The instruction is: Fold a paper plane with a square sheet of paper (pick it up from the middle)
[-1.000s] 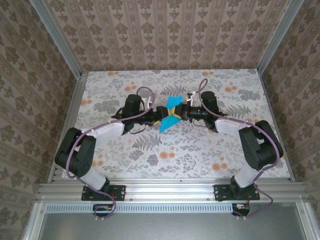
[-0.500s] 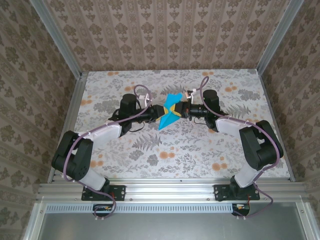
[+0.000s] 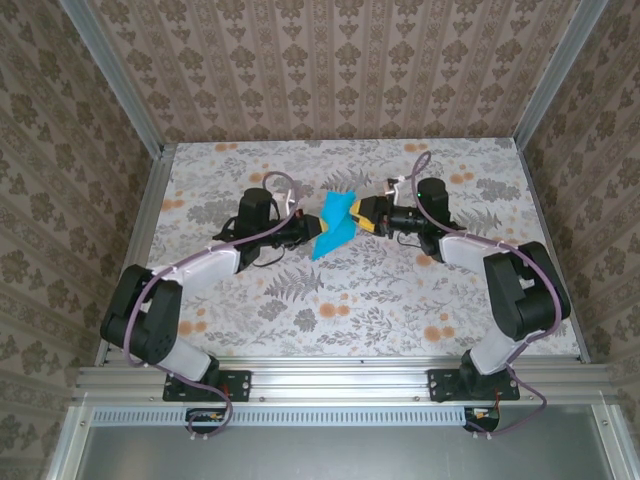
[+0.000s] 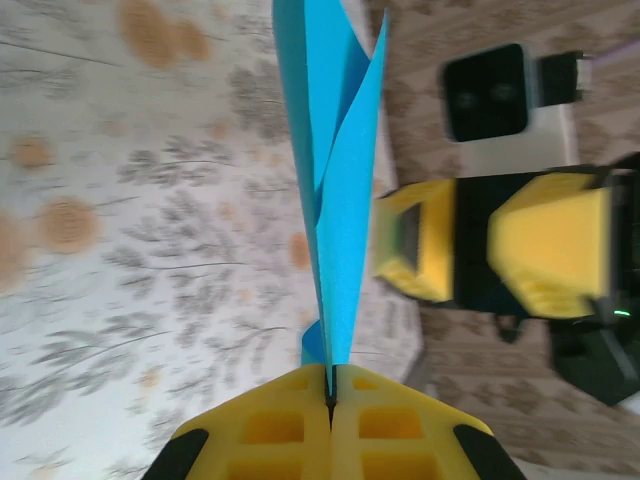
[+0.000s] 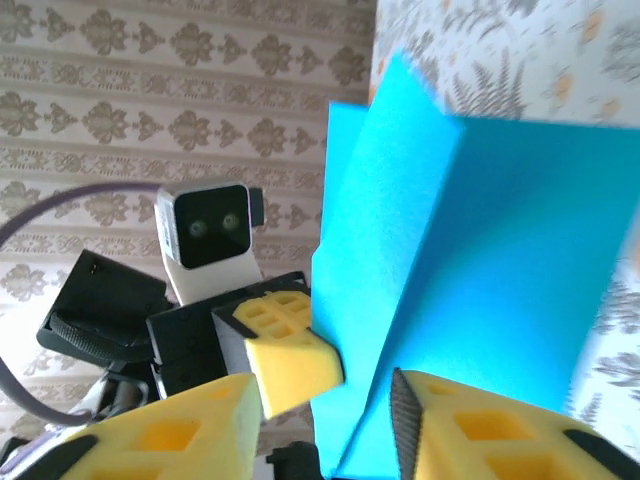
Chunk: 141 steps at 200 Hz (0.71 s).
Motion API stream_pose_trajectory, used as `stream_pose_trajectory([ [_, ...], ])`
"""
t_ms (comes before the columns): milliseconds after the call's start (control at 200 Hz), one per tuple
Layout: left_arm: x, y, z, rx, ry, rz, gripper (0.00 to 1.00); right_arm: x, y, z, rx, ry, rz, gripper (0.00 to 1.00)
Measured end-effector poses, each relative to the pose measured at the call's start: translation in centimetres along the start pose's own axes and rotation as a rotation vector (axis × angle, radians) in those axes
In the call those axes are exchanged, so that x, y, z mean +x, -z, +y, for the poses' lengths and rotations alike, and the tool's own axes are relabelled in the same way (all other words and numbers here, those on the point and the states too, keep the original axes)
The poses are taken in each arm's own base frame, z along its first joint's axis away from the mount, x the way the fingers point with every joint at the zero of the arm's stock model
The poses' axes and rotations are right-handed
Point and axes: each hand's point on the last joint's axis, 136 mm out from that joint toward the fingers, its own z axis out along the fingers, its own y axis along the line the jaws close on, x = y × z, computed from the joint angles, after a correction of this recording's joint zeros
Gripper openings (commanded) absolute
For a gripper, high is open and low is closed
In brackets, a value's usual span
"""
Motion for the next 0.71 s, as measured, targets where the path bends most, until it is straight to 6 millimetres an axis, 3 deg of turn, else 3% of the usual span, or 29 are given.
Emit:
stream_pose_trajectory([
  [140,-0.8,1.8,2.4,-0.252,-0.067,-0.05,0.05,-1.2,2.2,-1.8,0.091,0.004,-0.08,0.56],
  [380,-1.8,4.6,4.6,-0.761,-0.265,-0.094,0.07,-1.0,5.1,-4.2,0.347,0.095,-0.171,0.62],
  [550,-2.1,4.7,7.4,-1.111,-0.375,-0.061,0.08,-0.9,6.8,-5.9,0.484,0.118,-0.21,0.63],
  [705,-1.1,3.5,10.6,-1.335,-0.448,0.018,0.1,-1.0,7.8,-5.9,0.537,0.139,-0.242,0.63],
])
